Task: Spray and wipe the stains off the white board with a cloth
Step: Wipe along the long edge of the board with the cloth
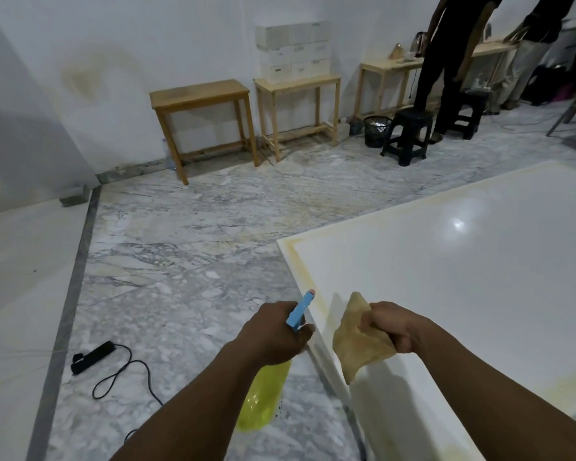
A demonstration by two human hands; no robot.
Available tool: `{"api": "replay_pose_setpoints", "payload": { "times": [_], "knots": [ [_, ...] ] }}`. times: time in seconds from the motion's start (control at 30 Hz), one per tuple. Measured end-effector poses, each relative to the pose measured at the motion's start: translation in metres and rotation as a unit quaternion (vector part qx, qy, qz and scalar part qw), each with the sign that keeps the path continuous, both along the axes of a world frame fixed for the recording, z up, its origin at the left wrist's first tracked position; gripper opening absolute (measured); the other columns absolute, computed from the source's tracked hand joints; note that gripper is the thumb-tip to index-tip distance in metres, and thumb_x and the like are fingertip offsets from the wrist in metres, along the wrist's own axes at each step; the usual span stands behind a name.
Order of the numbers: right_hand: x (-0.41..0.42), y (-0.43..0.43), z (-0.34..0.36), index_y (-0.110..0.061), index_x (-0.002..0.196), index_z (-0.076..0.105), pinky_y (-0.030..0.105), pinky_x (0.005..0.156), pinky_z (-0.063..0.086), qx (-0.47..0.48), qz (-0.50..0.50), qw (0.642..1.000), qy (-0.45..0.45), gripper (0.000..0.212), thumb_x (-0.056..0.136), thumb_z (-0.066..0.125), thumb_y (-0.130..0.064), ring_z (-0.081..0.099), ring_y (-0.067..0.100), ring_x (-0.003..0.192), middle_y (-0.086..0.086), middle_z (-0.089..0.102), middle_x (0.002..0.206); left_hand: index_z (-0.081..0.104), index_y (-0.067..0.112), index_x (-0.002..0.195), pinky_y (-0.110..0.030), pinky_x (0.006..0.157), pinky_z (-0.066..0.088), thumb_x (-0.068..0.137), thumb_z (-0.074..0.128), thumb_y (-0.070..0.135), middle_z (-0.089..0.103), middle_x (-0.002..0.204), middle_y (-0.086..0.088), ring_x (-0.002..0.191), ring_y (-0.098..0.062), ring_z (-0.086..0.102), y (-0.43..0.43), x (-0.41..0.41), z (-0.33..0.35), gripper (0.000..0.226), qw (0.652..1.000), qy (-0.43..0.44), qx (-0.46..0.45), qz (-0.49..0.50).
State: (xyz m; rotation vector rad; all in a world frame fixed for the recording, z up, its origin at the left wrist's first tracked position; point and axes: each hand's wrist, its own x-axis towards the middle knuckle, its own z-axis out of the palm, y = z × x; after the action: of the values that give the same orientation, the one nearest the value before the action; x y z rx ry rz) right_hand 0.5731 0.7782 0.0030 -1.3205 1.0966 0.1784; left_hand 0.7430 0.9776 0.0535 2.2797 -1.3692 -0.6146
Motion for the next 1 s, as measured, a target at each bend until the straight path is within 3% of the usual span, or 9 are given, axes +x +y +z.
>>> {"api": "replay_pose_setpoints", "payload": {
  "times": [0.1,0.27,0.47,0.53,0.63,0.7,0.83,0.9,1.0],
  "knots": [
    [0.016,0.011,0.007,-0.006,0.108,0.069,0.043,0.082,0.058,-0.030,0.045,0.998,0.019,0.040,0.071,0.054,-0.001,0.067,0.043,0.106,0.025,0.069,0.113,0.061,0.017,0.085,-0.040,0.072,0.055,0.090,0.062,0.045,0.066,0.082,-0.001,0.076,-0.018,0.063,0.017,0.021,0.000,0.029,1.000,0.001,-0.003,0.007],
    [0.064,-0.021,0.025,-0.005,0.104,0.067,0.031,0.059,0.055,-0.125,0.085,0.987,0.060,0.031,0.080,0.048,0.003,0.068,0.033,0.086,0.018,0.069,0.099,0.059,0.021,0.082,-0.039,0.071,0.055,0.089,0.062,0.046,0.065,0.079,0.003,0.073,-0.015,0.061,0.015,0.059,-0.005,0.027,1.000,-0.002,-0.003,0.007],
    [0.203,-0.107,0.011,-0.008,0.117,0.058,0.037,0.077,0.048,-0.337,0.155,0.921,0.123,0.033,0.094,0.044,-0.028,0.061,0.033,0.104,0.015,0.063,0.119,0.062,0.021,0.087,-0.039,0.072,0.057,0.088,0.064,0.048,0.068,0.082,0.003,0.075,-0.015,0.064,-0.013,0.123,-0.032,0.026,0.998,0.031,-0.012,0.045],
    [0.257,-0.127,-0.006,-0.013,0.123,0.053,0.035,0.076,0.046,-0.389,0.188,0.892,0.133,0.037,0.087,0.050,-0.023,0.060,0.033,0.105,0.014,0.060,0.125,0.063,0.025,0.090,-0.038,0.072,0.058,0.088,0.063,0.049,0.068,0.083,0.005,0.075,-0.014,0.065,-0.024,0.148,-0.045,0.024,0.998,0.040,0.005,0.054],
    [0.323,-0.137,-0.051,-0.019,0.143,0.037,0.035,0.078,0.045,-0.380,0.241,0.880,0.150,0.060,0.086,0.056,-0.016,0.057,0.034,0.115,0.016,0.053,0.133,0.061,0.031,0.092,-0.036,0.072,0.058,0.086,0.059,0.055,0.067,0.082,0.008,0.075,-0.011,0.064,-0.042,0.190,-0.071,0.024,0.997,0.038,0.037,0.060],
    [0.344,-0.133,-0.079,-0.022,0.147,0.036,0.036,0.087,0.044,-0.361,0.302,0.866,0.167,0.063,0.089,0.060,-0.029,0.052,0.031,0.125,0.012,0.049,0.142,0.060,0.033,0.090,-0.038,0.070,0.058,0.084,0.056,0.059,0.066,0.080,0.009,0.073,-0.010,0.063,-0.047,0.206,-0.079,0.027,0.997,0.036,0.036,0.061],
    [0.350,-0.143,-0.127,-0.023,0.147,0.037,0.046,0.103,0.036,-0.501,0.348,0.781,0.137,0.073,0.088,0.045,-0.065,0.033,0.033,0.138,0.007,0.038,0.153,0.060,0.032,0.088,-0.040,0.068,0.056,0.083,0.051,0.061,0.065,0.078,0.008,0.071,-0.011,0.062,-0.061,0.232,-0.096,0.031,0.996,0.053,0.030,0.062],
    [0.341,-0.147,-0.152,-0.026,0.155,0.017,0.053,0.115,0.021,-0.523,0.389,0.749,0.116,0.092,0.083,0.035,-0.080,0.009,0.031,0.151,0.004,0.011,0.166,0.060,0.033,0.087,-0.040,0.067,0.056,0.083,0.051,0.062,0.064,0.077,0.008,0.070,-0.012,0.062,-0.066,0.239,-0.104,0.031,0.995,0.073,0.024,0.070],
    [0.333,-0.143,-0.189,-0.030,0.157,-0.008,0.058,0.120,-0.002,-0.538,0.386,0.742,0.108,0.104,0.077,0.026,-0.088,-0.019,0.025,0.151,-0.001,-0.016,0.165,0.060,0.035,0.088,-0.042,0.070,0.056,0.081,0.053,0.062,0.066,0.079,0.008,0.072,-0.012,0.064,-0.074,0.241,-0.119,0.029,0.990,0.112,0.021,0.077]
  ]
}}
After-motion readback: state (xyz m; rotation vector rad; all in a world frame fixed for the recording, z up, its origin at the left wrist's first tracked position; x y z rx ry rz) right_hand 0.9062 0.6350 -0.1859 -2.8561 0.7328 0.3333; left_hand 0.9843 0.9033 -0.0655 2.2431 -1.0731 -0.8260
